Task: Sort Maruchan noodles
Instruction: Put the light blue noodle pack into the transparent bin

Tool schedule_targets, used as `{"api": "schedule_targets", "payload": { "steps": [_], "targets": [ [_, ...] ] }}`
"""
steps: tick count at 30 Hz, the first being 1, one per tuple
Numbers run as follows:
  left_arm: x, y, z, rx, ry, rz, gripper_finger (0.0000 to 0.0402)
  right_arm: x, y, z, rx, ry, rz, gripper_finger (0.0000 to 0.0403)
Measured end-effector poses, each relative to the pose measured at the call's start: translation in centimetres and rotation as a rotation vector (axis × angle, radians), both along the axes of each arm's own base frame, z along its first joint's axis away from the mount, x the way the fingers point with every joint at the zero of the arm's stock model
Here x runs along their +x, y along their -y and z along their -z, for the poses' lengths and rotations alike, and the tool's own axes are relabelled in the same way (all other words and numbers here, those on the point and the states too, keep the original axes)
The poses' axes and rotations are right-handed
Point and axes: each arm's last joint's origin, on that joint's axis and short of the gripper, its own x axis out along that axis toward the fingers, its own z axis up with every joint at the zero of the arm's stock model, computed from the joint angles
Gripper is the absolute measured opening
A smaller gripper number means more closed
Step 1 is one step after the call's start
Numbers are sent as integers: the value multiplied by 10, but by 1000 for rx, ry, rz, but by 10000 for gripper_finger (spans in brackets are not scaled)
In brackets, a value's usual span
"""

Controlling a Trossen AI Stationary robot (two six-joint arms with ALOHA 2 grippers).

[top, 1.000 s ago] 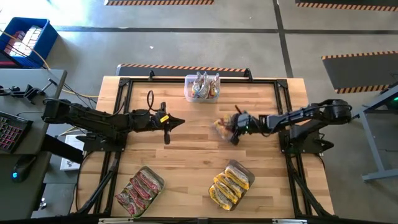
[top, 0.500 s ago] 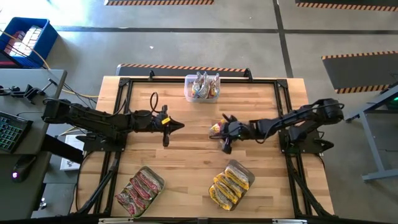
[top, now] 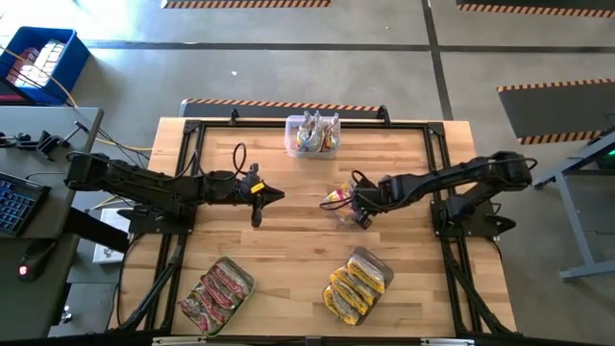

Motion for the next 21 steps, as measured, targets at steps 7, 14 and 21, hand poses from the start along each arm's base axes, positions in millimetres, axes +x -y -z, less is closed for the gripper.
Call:
{"api": "schedule_targets", "payload": {
  "steps": [7,14,21],
  "targets": [
    [0,0,0,7,-1,2,33,6,-3,20,53,147,-126,0],
    [0,0,0,16,-5,5,52,26,-7,12,30,415,-381,0],
    [2,6,8,17,-51,40,82,19,1,16,-100,306,-272,0]
  ]
}}
